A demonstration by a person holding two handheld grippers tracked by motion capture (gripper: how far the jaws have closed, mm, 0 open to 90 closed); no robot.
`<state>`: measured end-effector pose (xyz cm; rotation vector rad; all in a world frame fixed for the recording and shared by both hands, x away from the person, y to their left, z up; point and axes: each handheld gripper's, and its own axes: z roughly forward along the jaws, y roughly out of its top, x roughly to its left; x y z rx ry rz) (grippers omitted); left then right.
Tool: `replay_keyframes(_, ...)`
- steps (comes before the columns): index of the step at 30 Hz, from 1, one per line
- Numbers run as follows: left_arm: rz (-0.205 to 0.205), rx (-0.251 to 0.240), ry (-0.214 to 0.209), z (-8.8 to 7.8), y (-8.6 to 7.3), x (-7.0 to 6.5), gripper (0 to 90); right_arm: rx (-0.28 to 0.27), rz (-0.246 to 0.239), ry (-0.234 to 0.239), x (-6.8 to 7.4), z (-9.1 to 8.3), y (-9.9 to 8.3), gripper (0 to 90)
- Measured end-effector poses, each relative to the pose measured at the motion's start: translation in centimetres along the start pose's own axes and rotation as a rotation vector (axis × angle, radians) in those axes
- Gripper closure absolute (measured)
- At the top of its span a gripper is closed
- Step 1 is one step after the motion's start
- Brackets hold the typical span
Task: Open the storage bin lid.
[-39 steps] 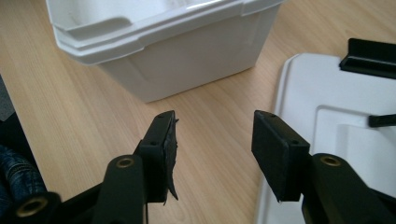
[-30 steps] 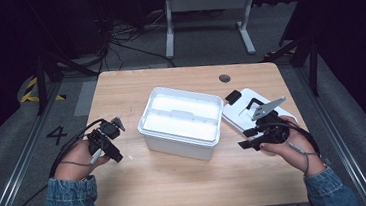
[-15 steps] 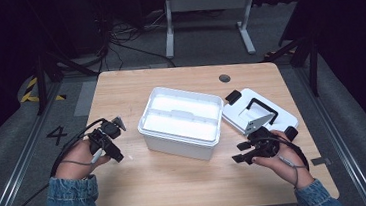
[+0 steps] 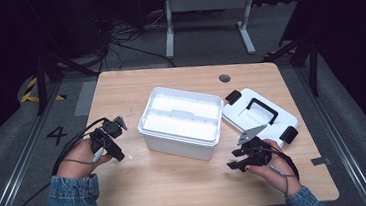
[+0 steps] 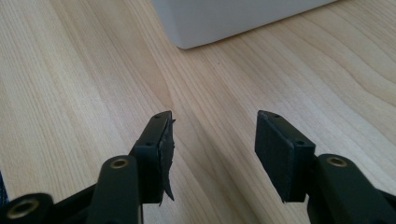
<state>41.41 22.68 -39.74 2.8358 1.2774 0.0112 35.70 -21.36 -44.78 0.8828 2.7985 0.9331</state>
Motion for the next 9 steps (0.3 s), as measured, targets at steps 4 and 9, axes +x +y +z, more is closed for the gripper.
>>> replay_keyframes(4, -0.002, 0.0, -0.003, 0.01, -0.05, -0.03, 36.7, -0.004, -0.018, -0.018, 0.14, 0.49, -0.16, 47.3)
replay_keyframes(9, 0.0, -0.006, 0.002, -0.09, -0.12, 0.0, 36.7, -0.012, -0.028, -0.017, 0.27, 0.95, -0.29, 47.2)
